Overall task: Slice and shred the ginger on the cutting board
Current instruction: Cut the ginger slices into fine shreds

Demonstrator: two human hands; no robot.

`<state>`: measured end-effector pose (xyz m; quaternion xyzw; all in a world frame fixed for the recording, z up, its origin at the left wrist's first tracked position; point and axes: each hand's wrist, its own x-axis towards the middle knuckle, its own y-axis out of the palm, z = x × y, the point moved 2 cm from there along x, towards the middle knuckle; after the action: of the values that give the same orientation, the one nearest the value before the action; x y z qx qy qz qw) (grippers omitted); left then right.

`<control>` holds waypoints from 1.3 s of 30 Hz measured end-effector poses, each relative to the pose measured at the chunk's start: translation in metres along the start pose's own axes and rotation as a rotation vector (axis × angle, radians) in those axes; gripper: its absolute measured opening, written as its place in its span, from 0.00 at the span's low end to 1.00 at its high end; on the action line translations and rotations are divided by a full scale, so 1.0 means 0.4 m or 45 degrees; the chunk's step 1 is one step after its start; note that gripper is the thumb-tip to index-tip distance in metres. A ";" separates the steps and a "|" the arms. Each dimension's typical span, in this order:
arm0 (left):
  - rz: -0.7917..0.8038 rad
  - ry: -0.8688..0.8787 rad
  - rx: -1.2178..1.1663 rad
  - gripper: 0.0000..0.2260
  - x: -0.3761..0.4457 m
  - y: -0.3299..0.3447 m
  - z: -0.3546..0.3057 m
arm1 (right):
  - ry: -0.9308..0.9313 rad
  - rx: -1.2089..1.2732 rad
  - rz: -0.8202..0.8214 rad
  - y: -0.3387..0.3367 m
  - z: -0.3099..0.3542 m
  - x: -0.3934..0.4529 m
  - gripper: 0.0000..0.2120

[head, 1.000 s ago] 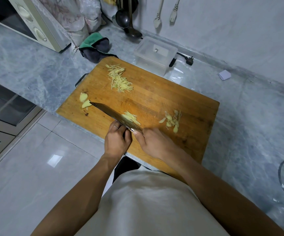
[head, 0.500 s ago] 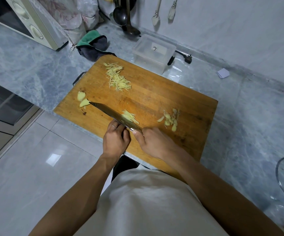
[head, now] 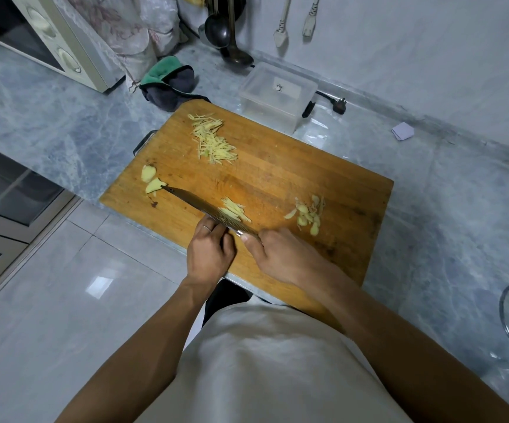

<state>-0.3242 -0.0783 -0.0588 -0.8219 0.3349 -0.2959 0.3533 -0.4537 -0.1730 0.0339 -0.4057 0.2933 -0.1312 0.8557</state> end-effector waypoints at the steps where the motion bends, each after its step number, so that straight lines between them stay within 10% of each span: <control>1: 0.003 -0.008 0.003 0.14 0.001 0.000 0.002 | 0.000 -0.004 0.000 0.000 0.002 0.003 0.25; 39: -0.041 -0.022 -0.007 0.09 0.001 0.000 -0.005 | -0.011 0.022 -0.013 0.004 0.001 0.007 0.26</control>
<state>-0.3251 -0.0793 -0.0575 -0.8306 0.3195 -0.2935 0.3491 -0.4515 -0.1731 0.0318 -0.4003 0.2862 -0.1364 0.8598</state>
